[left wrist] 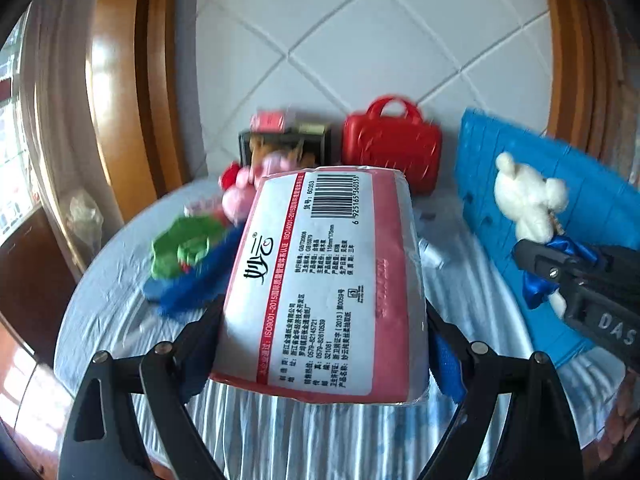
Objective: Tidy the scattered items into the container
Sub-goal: 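Lift the tissue pack and white teddy bear and carry both over the crate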
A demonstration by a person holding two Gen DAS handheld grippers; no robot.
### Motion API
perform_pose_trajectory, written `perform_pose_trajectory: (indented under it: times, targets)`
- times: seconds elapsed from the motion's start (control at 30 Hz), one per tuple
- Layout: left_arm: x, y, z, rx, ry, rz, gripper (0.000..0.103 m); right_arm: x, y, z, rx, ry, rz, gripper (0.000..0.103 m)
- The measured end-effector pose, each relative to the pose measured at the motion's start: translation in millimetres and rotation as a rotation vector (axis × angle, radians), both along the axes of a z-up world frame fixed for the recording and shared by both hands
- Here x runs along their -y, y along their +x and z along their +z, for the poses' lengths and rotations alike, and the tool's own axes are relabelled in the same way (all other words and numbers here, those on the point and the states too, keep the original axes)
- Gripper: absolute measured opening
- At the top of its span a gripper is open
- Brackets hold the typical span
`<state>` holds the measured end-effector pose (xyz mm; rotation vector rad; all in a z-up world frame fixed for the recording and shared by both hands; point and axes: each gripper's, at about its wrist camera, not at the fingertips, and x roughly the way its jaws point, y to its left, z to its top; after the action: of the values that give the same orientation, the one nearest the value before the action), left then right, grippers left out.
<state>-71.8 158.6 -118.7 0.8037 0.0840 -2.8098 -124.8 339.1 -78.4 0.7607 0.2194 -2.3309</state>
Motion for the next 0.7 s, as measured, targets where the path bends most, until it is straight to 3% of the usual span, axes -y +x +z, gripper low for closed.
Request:
perform_pose_trajectory:
  times: [0.27,0.7]
  targets:
    - [-37,5,58,-0.135,-0.018,-0.085,0.089,-45,17,72,-0.176,-0.046,-0.101,0.035]
    - [-158,-40,126,-0.245,-0.044,-0.260,0.089,-164,-24,132,-0.344,-0.075,-0.318,0.035]
